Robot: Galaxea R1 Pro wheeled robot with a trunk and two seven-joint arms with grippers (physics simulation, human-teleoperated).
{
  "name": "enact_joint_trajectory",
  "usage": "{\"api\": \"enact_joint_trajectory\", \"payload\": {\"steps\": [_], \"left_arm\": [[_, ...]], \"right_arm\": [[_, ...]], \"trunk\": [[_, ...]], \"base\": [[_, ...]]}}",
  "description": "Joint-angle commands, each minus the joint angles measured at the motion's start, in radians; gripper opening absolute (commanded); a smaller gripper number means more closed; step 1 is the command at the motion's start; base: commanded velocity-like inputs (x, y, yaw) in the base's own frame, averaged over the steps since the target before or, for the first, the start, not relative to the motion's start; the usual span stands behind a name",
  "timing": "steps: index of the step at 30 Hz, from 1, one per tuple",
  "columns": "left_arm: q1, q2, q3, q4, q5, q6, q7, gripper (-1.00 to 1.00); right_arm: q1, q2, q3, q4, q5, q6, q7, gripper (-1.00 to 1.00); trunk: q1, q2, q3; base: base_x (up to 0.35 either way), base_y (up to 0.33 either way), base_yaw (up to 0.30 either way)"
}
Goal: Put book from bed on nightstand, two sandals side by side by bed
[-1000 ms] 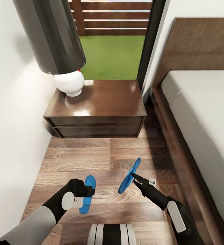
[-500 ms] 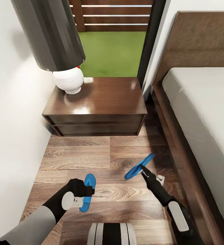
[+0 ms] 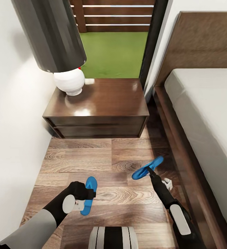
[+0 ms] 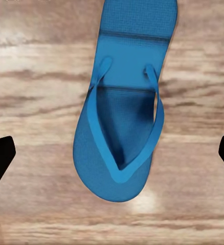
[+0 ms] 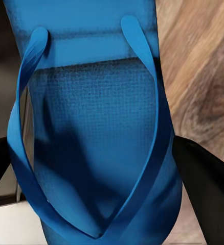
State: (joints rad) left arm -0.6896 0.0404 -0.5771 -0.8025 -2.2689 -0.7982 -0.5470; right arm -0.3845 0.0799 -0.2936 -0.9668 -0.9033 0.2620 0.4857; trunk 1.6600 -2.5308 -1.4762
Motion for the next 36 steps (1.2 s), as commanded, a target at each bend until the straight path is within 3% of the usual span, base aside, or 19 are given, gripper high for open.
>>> {"api": "enact_joint_trajectory", "payload": {"steps": [1, 5, 7, 9, 12, 16, 21, 23, 36], "left_arm": [[-0.001, 0.001, -0.004, -0.001, 0.0, -0.003, -0.002, 1.0], [-0.001, 0.001, -0.004, -0.001, 0.0, -0.002, -0.002, 1.0], [-0.001, 0.001, -0.004, -0.001, 0.0, -0.003, -0.002, 1.0], [-0.001, 0.001, -0.004, -0.001, 0.0, -0.003, -0.002, 1.0], [-0.001, 0.001, -0.004, -0.001, 0.0, -0.001, -0.002, 1.0], [-0.001, 0.001, -0.004, -0.001, 0.0, -0.002, -0.002, 1.0], [-0.001, 0.0, -0.004, -0.001, 0.0, -0.003, -0.001, 1.0], [-0.001, 0.0, -0.004, -0.001, 0.0, -0.003, -0.001, 1.0], [-0.001, 0.001, -0.001, -0.001, -0.001, -0.007, -0.002, 1.0]], "right_arm": [[-0.001, 0.001, -0.003, 0.0, -0.009, 0.012, 0.004, -1.0], [-0.001, 0.0, -0.003, -0.002, -0.038, 0.018, 0.011, -1.0], [-0.001, 0.0, -0.002, -0.009, -0.093, 0.019, 0.012, -1.0], [-0.001, 0.0, -0.001, -0.05, -0.178, 0.026, 0.014, -1.0], [-0.001, 0.0, 0.0, -0.123, -0.243, 0.075, 0.014, -1.0], [-0.001, 0.001, 0.005, -0.149, -0.26, 0.124, 0.014, -1.0], [-0.001, 0.0, 0.149, -0.153, -0.263, 0.125, 0.014, -1.0], [-0.001, 0.0, 0.182, -0.154, -0.264, 0.124, 0.014, -1.0], [-0.001, 0.0, 0.201, -0.155, -0.264, 0.123, 0.014, -1.0]], "trunk": [[0.0, 0.0, -0.001], [0.0, 0.0, -0.001], [0.0, 0.0, -0.001], [0.0, 0.0, -0.001], [0.0, 0.0, -0.001], [0.0, 0.0, -0.001], [0.0, 0.0, -0.001], [0.0, 0.0, -0.001], [0.005, -0.003, -0.043]], "base": [[0.0, 0.0, 0.0], [0.0, 0.0, 0.0], [0.0, 0.0, 0.0], [0.0, 0.0, 0.0], [0.0, 0.0, 0.0], [0.0, 0.0, 0.0], [0.0, 0.0, 0.0], [0.0, 0.0, 0.0], [0.0, 0.0, 0.0]]}}
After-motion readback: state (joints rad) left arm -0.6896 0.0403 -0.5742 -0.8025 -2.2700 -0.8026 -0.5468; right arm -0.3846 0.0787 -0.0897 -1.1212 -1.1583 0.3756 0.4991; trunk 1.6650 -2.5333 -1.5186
